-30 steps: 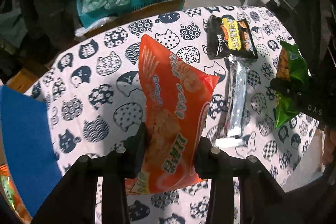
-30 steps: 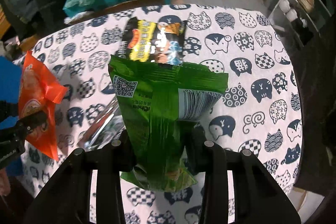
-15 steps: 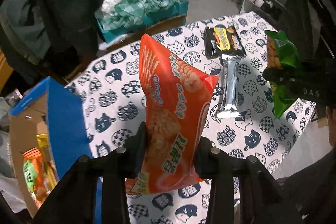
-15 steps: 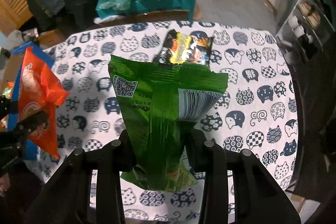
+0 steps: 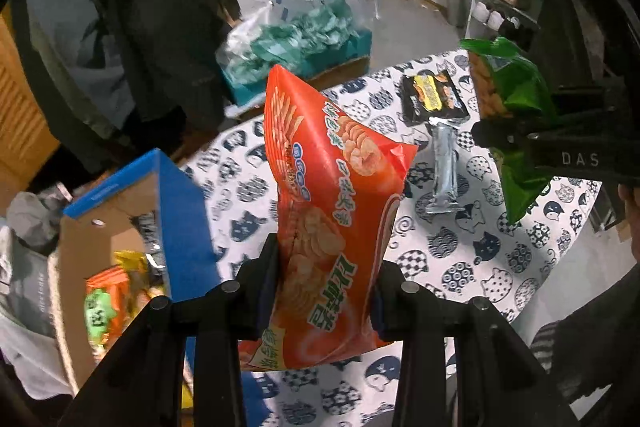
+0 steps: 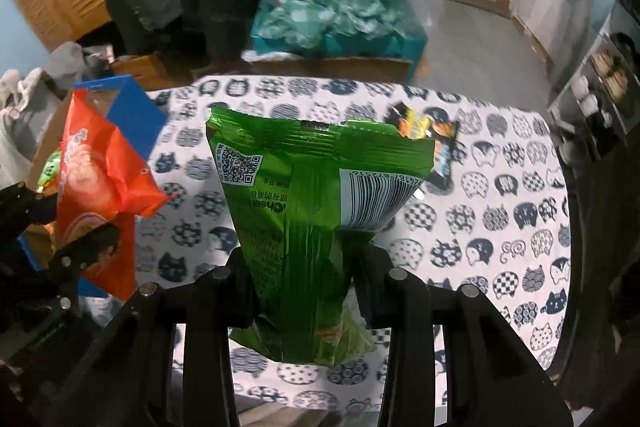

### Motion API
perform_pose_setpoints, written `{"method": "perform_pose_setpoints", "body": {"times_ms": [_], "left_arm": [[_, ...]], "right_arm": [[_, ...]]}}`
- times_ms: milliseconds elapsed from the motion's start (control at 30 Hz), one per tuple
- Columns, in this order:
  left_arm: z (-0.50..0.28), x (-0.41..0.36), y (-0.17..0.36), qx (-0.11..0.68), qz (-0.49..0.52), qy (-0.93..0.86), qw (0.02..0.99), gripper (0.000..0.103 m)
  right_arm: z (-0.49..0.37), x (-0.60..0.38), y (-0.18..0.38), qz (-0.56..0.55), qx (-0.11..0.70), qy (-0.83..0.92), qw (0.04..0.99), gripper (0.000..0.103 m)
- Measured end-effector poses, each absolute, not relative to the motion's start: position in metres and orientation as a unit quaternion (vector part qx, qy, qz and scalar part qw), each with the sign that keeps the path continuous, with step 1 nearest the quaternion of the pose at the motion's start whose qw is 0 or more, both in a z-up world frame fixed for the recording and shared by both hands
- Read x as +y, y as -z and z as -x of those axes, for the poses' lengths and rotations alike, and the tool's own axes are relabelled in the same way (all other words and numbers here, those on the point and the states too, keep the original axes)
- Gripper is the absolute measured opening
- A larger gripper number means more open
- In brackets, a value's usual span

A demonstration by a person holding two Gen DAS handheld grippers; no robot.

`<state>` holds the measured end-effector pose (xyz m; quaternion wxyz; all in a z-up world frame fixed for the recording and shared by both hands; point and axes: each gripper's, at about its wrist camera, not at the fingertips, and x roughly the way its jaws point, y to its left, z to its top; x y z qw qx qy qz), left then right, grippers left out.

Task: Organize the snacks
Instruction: 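Lift the orange chip bag and green bag and carry them to the box, then release both bags into the box by opening both tools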

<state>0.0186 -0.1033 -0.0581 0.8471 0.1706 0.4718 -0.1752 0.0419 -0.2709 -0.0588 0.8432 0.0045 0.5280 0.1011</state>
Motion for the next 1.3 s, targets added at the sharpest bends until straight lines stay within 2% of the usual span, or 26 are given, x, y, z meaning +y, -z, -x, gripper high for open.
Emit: {"method": "perform_pose_setpoints", "body": {"times_ms": [633, 1300], "left_arm": [[-0.02, 0.008, 0.021, 0.456, -0.093, 0.118, 0.877, 0.039], [-0.033, 0.137, 0.036, 0.466, -0.03, 0.025, 0.884, 0.039]], "right_arm": [[-0.054, -0.17, 0.019, 0.033, 0.5, -0.173, 0.848, 0.036], [-0.079, -0.02, 0.023, 0.071, 0.508, -0.256, 0.819, 0.036]]}}
